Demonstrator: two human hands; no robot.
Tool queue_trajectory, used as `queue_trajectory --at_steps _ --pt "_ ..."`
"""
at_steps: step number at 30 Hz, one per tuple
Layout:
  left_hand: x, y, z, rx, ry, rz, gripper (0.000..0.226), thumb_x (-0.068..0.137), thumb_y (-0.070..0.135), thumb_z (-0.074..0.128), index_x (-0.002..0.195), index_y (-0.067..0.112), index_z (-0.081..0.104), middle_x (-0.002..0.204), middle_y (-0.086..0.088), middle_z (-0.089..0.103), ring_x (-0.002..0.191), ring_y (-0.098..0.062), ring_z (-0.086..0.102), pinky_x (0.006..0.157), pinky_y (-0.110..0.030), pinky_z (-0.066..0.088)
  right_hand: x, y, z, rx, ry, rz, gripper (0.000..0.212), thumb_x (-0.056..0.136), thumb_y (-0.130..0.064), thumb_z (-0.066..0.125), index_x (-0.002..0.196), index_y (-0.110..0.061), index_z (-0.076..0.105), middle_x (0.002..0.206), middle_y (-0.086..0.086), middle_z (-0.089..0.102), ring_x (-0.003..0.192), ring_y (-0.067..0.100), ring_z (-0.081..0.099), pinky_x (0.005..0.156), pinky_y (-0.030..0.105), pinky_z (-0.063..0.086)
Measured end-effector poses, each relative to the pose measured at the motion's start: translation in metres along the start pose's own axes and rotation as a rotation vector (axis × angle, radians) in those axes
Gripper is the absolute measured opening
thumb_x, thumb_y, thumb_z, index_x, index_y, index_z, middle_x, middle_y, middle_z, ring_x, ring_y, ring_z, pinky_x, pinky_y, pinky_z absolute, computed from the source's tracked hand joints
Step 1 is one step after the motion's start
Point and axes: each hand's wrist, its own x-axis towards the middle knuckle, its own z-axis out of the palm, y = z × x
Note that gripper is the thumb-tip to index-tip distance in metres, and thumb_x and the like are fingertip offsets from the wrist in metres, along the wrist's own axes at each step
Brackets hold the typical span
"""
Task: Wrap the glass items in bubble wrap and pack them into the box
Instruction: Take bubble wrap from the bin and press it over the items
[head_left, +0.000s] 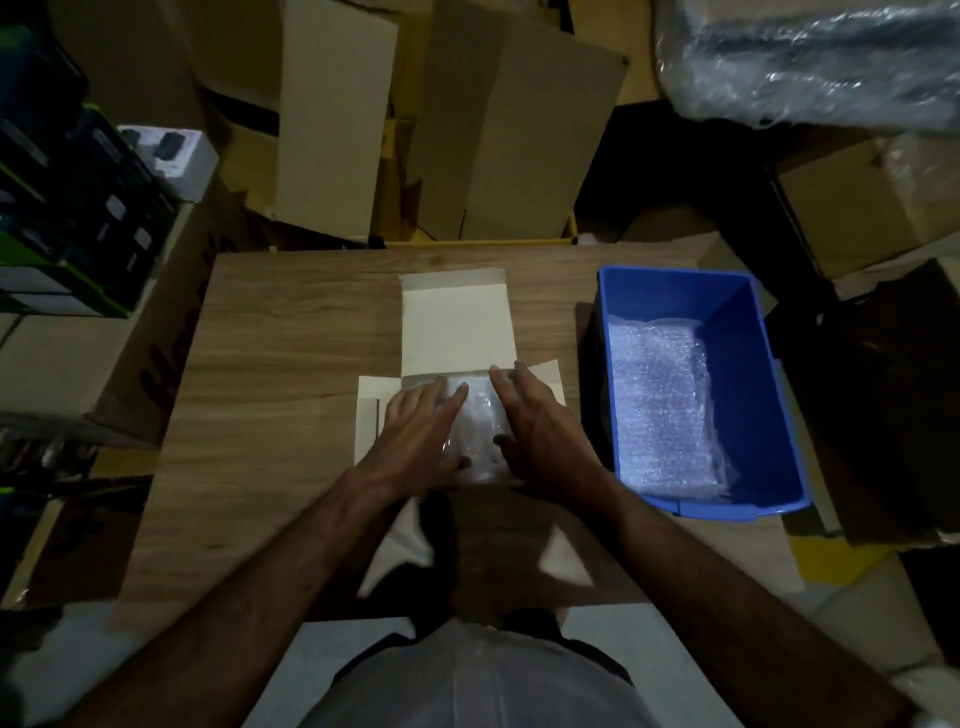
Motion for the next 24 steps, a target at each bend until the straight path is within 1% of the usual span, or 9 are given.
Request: queue_trajectory --at_steps 2,6,10,12,15,17,19,21,24 --pt "0.004 0.014 -0.002 -0.001 0.067 0.000 0.100 0.082 0.056 0.068 0.160 0.018 0.018 0.167 -0.017 0.014 0.152 -0.035 0.018 0.120 -0.049 0.017 -0.007 0.008 -0.008 0.015 0.069 0.012 0.086 0.092 -0.029 0.068 0.160 -0.013 0.019 0.164 0.023 0.018 0.146 0.037 0.034 0.109 0.041 0.045" --pt "0.015 0.050 -0.002 0.026 0.226 0.065 0.094 0.084 0.055 0.066 0.158 0.013 0.027 0.163 -0.019 0.025 0.148 -0.034 0.030 0.116 -0.048 0.030 -0.025 0.038 -0.023 0.057 0.156 0.075 0.089 0.086 -0.025 0.068 0.159 -0.012 0.019 0.163 0.029 0.017 0.145 0.044 0.033 0.107 0.048 0.047" --pt "0.031 0.093 0.001 -0.030 0.311 0.114 0.078 0.090 0.051 0.055 0.155 0.013 0.035 0.162 -0.021 0.027 0.147 -0.034 0.032 0.117 -0.047 0.033 -0.050 0.075 -0.036 0.076 0.269 0.170 0.079 0.092 -0.028 0.060 0.160 -0.012 0.023 0.163 0.028 0.018 0.148 0.041 0.029 0.115 0.044 0.036" --pt "0.039 0.116 0.002 -0.063 0.337 0.158 0.072 0.093 0.045 0.052 0.154 0.010 0.036 0.161 -0.023 0.028 0.146 -0.036 0.031 0.117 -0.049 0.032 -0.065 0.097 -0.038 0.064 0.273 0.186 0.078 0.093 -0.032 0.055 0.161 -0.016 0.020 0.165 0.026 0.016 0.148 0.042 0.028 0.113 0.045 0.038" --pt "0.053 0.149 0.004 -0.114 0.408 0.250 0.063 0.096 0.037 0.049 0.149 0.003 0.044 0.158 -0.024 0.033 0.146 -0.036 0.031 0.117 -0.050 0.029 -0.086 0.129 -0.040 0.036 0.214 0.217 0.083 0.093 -0.034 0.060 0.162 -0.018 0.017 0.166 0.025 0.012 0.148 0.042 0.028 0.108 0.045 0.041" --pt "0.063 0.169 0.003 -0.159 0.382 0.256 0.065 0.095 0.040 0.048 0.149 0.005 0.046 0.158 -0.024 0.034 0.146 -0.034 0.030 0.117 -0.046 0.026 -0.097 0.147 -0.041 0.005 0.143 0.246 0.091 0.091 -0.035 0.066 0.162 -0.019 0.012 0.167 0.023 0.008 0.150 0.040 0.026 0.106 0.044 0.044" --pt "0.075 0.182 0.007 -0.127 0.327 0.257 0.067 0.093 0.041 0.047 0.151 0.007 0.043 0.159 -0.025 0.031 0.147 -0.036 0.030 0.117 -0.045 0.021 -0.104 0.163 -0.043 -0.029 0.038 0.249 0.098 0.088 -0.037 0.069 0.163 -0.020 0.007 0.167 0.023 0.004 0.150 0.039 0.024 0.107 0.045 0.043" --pt "0.086 0.191 0.014 -0.080 0.273 0.246 0.069 0.092 0.039 0.044 0.152 0.006 0.041 0.161 -0.027 0.026 0.148 -0.041 0.030 0.117 -0.049 0.021 -0.106 0.179 -0.042 -0.057 -0.069 0.255 0.105 0.086 -0.041 0.072 0.163 -0.021 0.004 0.167 0.023 0.001 0.151 0.039 0.022 0.111 0.042 0.039" --pt "0.097 0.194 0.024 -0.009 0.199 0.209 0.070 0.090 0.033 0.043 0.153 0.004 0.038 0.162 -0.030 0.019 0.147 -0.048 0.027 0.114 -0.061 0.030 -0.100 0.198 -0.042 -0.101 -0.232 0.318 0.115 0.081 -0.052 0.076 0.162 -0.022 0.000 0.166 0.025 -0.001 0.149 0.040 0.023 0.113 0.044 0.037"
